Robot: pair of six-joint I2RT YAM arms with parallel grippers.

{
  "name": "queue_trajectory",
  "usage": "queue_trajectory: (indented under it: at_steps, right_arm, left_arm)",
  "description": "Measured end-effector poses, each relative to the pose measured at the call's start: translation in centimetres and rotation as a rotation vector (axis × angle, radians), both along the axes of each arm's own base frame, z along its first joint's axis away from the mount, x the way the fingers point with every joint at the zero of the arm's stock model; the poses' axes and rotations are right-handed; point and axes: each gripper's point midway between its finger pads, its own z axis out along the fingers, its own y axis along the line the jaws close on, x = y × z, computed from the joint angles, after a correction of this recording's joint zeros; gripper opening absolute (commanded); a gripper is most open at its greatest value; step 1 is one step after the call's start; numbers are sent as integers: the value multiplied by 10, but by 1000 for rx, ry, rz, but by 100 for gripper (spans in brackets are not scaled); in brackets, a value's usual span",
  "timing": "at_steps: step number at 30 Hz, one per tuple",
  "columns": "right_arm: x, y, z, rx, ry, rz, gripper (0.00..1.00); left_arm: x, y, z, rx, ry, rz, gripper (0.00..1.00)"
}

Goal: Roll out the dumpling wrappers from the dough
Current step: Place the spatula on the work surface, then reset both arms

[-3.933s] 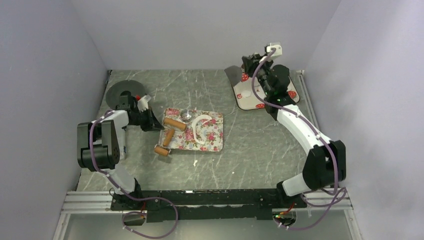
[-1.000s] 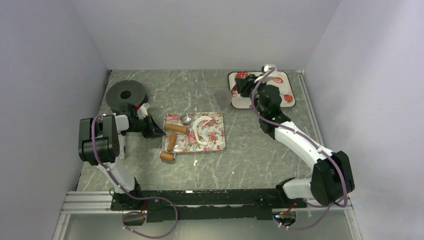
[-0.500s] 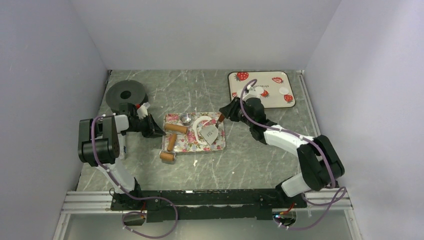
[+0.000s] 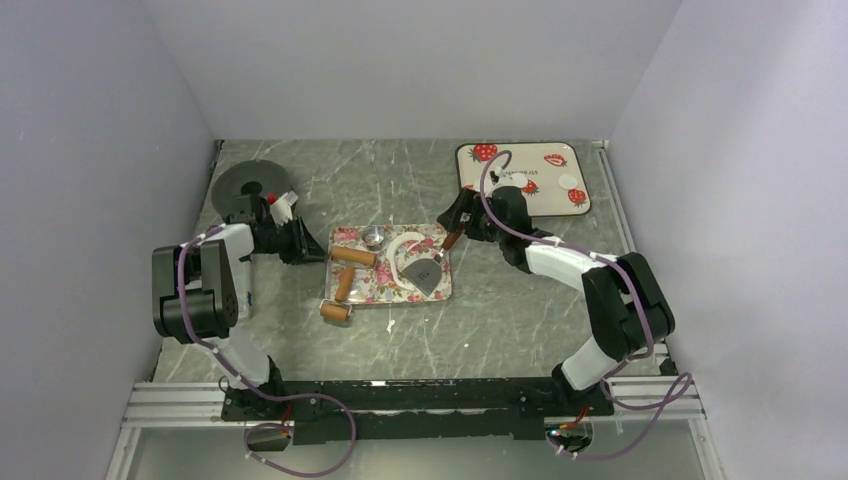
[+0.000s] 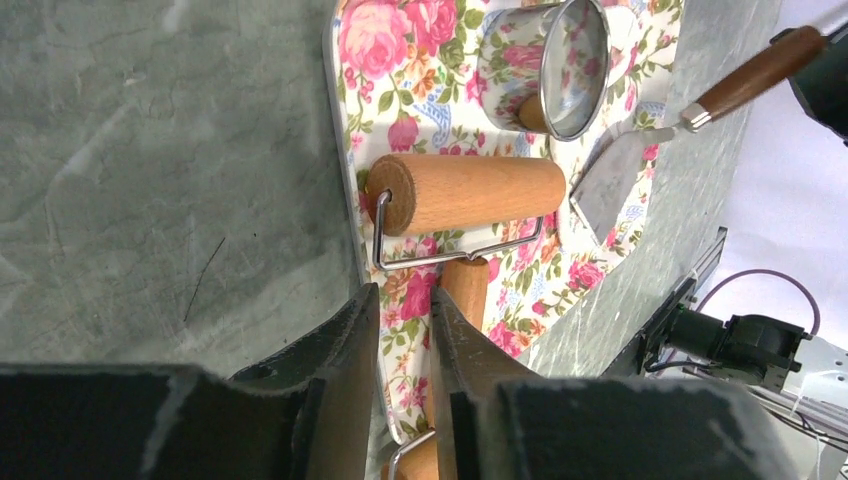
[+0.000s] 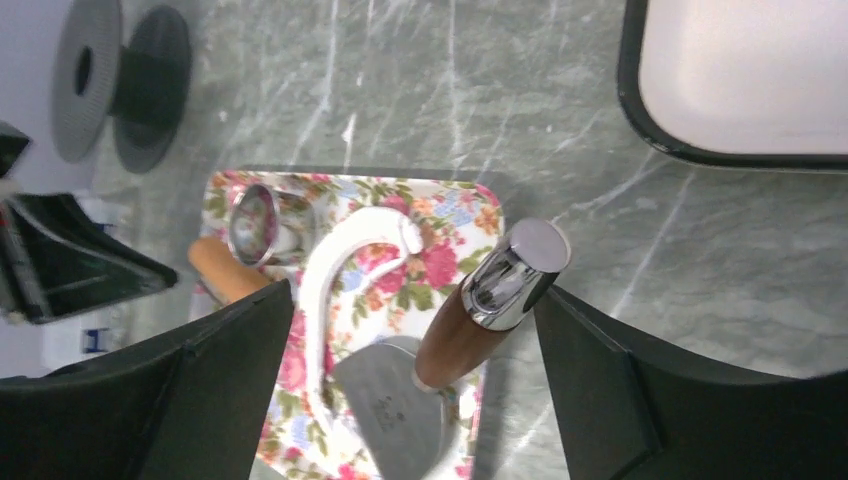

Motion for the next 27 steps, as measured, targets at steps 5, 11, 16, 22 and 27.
queue_trajectory:
  at_steps: [5, 11, 16, 22, 27]
  right_arm:
    - [3, -13, -5, -85, 7, -25, 100]
    - [8, -39, 27, -218, -93, -76, 100]
    - [9, -81, 75, -362, -245, -159, 100]
    - [-12, -233, 75, -443, -273, -531, 100]
    - [-72, -296, -11, -535, -107, -713, 100]
  left_arm:
    - [3, 1, 6, 12, -24, -12, 47]
    - [7, 9, 22, 79, -97, -29, 99]
    - [25, 26, 49, 213, -238, -43, 100]
    - [39, 55, 96, 452, -508, -11, 100]
    - [46, 74, 95, 574, -615, 54, 99]
